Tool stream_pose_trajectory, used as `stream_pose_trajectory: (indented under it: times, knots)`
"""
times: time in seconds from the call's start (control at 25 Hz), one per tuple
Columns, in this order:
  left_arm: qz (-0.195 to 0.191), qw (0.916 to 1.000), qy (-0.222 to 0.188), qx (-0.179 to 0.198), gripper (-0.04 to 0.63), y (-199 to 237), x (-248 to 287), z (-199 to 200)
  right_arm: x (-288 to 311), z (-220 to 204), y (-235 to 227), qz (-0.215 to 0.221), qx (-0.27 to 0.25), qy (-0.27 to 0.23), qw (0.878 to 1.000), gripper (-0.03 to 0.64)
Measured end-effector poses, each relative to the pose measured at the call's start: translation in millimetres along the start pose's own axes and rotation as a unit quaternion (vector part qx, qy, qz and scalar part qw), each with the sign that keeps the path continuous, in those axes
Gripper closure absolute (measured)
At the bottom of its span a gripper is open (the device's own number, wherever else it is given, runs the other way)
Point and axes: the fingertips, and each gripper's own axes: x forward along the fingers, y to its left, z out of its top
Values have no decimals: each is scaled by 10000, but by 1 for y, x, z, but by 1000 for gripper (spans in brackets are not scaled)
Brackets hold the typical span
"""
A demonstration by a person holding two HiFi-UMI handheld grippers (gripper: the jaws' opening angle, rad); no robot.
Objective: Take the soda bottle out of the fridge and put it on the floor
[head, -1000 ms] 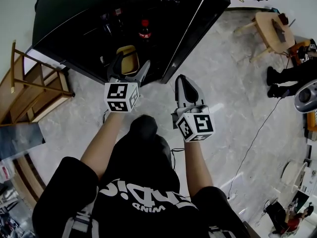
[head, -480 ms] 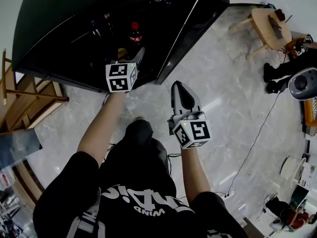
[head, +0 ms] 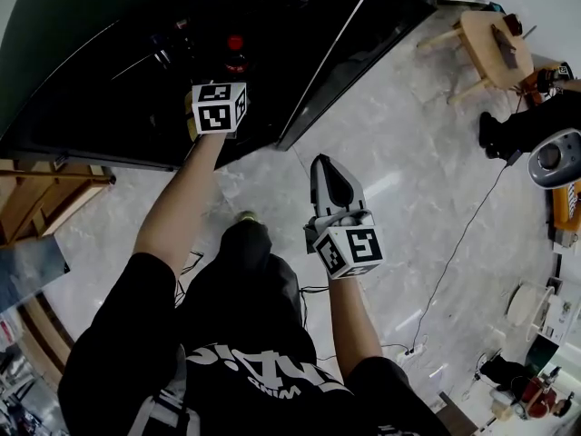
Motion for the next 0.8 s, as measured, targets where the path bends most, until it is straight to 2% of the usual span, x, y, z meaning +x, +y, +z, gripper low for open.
stream_pose_trajectory:
  times: [0.24,0.4,0.68,0.8]
  knots:
    - [-146,9998,-26,133,207,-3,10,6,-2,1,-11,-72,15,24,10000,595]
    - [-241,9991,-31,345,284,-9,7,7,-3,1,-14,-129,51,26,9999,595]
    - [-223,9991,23,350,290,-6,-6,11,-9,9,-11,-226,170,137,9995,595]
    - [-318,9983,-21,480,290,-15,-26,13,-15,18,-8,-259,215,174,9993,595]
